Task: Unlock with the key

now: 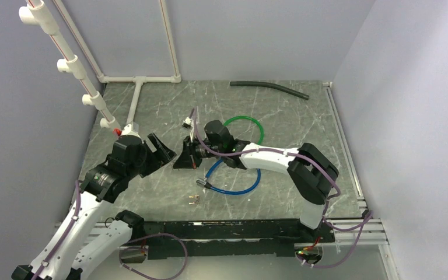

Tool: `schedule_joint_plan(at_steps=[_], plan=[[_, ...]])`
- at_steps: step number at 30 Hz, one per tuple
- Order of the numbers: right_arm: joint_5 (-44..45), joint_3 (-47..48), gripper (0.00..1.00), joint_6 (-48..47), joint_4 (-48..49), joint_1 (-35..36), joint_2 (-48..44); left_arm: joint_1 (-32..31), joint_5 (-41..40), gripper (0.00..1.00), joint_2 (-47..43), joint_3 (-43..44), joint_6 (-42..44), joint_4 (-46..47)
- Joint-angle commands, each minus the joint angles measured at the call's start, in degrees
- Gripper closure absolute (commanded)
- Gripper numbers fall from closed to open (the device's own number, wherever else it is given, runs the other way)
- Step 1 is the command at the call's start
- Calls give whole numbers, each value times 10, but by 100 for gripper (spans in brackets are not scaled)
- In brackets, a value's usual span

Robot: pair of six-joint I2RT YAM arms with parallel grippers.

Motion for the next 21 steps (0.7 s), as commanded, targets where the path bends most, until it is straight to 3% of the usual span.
schedule_joint_plan(at_steps=[1, 2, 4, 8, 12, 14, 16, 18, 21], plan=[[17, 93, 100, -76, -279, -16, -38, -1, -7, 12, -2, 29, 61, -24], [19, 107, 100, -88, -333, -21, -40, -1, 3, 15, -5, 27, 77, -19], [19, 121, 100, -122, -417, -24, -51, -1, 37, 30, -18, 14, 111, 14], [-8, 130, 100, -213, -563, -23, -78, -1, 174, 42, -44, -8, 195, 103], [-58, 82, 100, -259, -589, -23, -134, -1, 337, 42, -88, -47, 211, 215], [-96, 58, 100, -274, -582, -21, -170, -1, 361, 44, -97, -55, 205, 236], [-126, 37, 100, -281, -565, -20, -204, -1, 396, 47, -91, -69, 195, 262], [-147, 28, 100, -285, -553, -20, -225, -1, 482, 55, -67, -84, 169, 326], [-166, 43, 100, -294, -569, -20, -237, -1, 555, 55, -45, -103, 129, 401]])
